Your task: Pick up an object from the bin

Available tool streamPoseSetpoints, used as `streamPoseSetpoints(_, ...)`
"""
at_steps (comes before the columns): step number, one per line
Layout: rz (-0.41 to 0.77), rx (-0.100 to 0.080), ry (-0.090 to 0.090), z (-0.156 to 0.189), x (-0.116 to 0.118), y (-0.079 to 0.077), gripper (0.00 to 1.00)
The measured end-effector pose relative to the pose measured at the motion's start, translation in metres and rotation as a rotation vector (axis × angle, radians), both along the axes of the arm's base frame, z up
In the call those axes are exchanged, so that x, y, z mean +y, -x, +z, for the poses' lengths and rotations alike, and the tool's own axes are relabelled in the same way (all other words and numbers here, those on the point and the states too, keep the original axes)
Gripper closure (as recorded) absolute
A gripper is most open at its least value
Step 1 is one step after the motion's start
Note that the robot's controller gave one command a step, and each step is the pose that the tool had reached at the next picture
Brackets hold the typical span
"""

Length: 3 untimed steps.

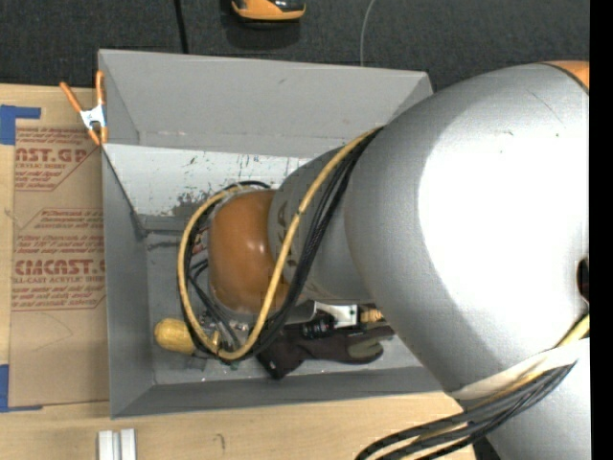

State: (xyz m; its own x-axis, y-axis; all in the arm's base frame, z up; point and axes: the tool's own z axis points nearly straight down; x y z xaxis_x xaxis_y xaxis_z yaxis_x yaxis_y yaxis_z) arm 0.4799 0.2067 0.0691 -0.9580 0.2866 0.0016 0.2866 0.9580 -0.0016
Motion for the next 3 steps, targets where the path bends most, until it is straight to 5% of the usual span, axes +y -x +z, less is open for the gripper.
streamPoseSetpoints(1, 0.0, 0.005, 0.002, 0.005, -0.001, 0.002, 1.0)
streamPoseSetpoints(2, 0.001, -0.003, -0.003, 0.071, 0.001, -0.001, 1.0)
streamPoseSetpoints(3, 0.001, -0.008, -0.004, 0.064, 0.001, -0.001, 1.0)
